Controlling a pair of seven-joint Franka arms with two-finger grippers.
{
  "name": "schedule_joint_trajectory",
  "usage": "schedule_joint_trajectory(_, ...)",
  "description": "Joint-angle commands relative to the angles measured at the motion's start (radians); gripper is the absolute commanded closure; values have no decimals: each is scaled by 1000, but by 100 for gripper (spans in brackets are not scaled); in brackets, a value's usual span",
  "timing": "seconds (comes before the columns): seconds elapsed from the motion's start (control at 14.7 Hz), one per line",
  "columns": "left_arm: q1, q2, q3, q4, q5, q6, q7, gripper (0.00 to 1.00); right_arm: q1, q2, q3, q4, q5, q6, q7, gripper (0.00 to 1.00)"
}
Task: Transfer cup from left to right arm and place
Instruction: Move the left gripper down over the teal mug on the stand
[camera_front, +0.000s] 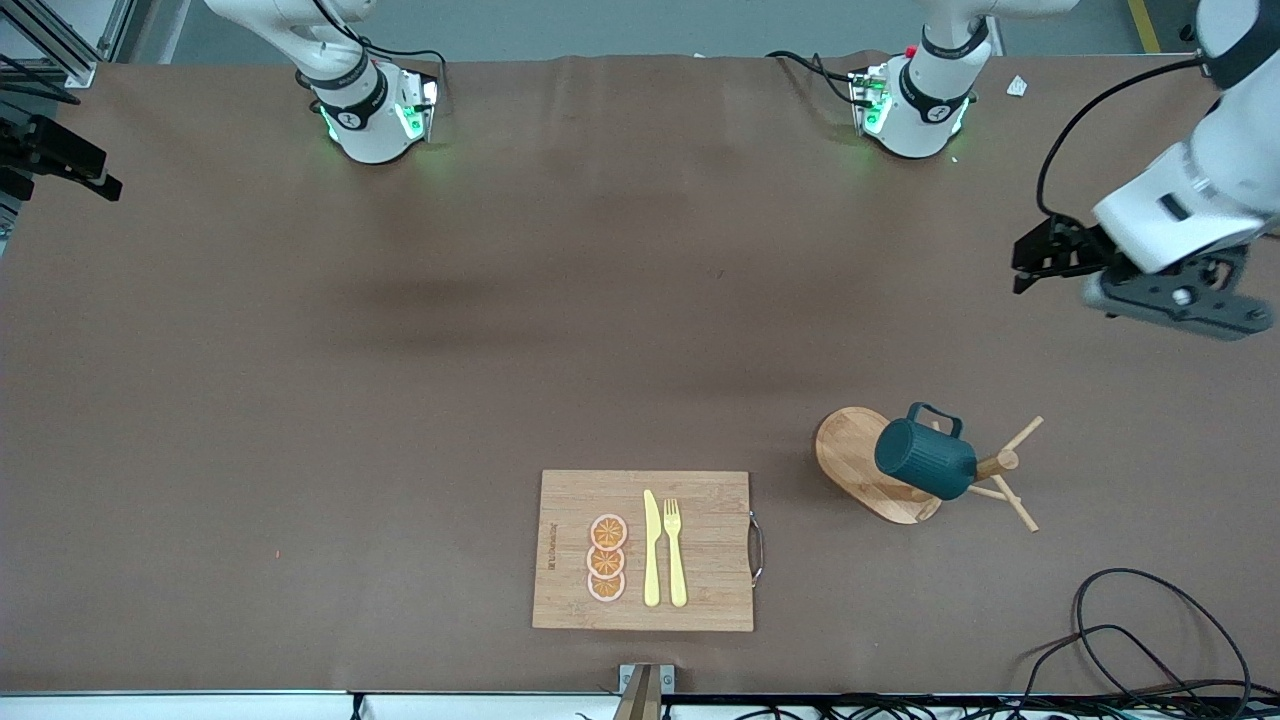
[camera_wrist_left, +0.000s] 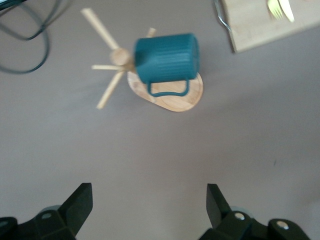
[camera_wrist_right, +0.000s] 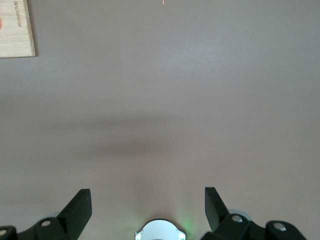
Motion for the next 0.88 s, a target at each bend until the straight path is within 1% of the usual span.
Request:
schedule_joint_trajectory(0.0,0,53,-11,11,11,22,191,0,-4,-21,-2,-24,12,2,-11,0)
schedule_joint_trajectory(0.14,-1,85,-11,11,13,68,366,0,-4,-21,-2,-24,12,2,-11,0)
schedule_joint_trajectory(0.27,-1,100,-11,9,17,106,476,0,-4,-21,-2,-24,12,2,-11,0)
schedule_joint_trajectory(0.47,-8,127,-45,5,100,169,650,0,-4,-21,-2,-24,12,2,-11,0)
schedule_joint_trajectory(0.61,-6,153,-61,2,119,198,743,0,-4,-21,-2,-24,12,2,-11,0)
schedule_joint_trajectory(0.81,-5,194,-68,2,122,264,950,0,-4,-21,-2,-24,4,4,-13,0)
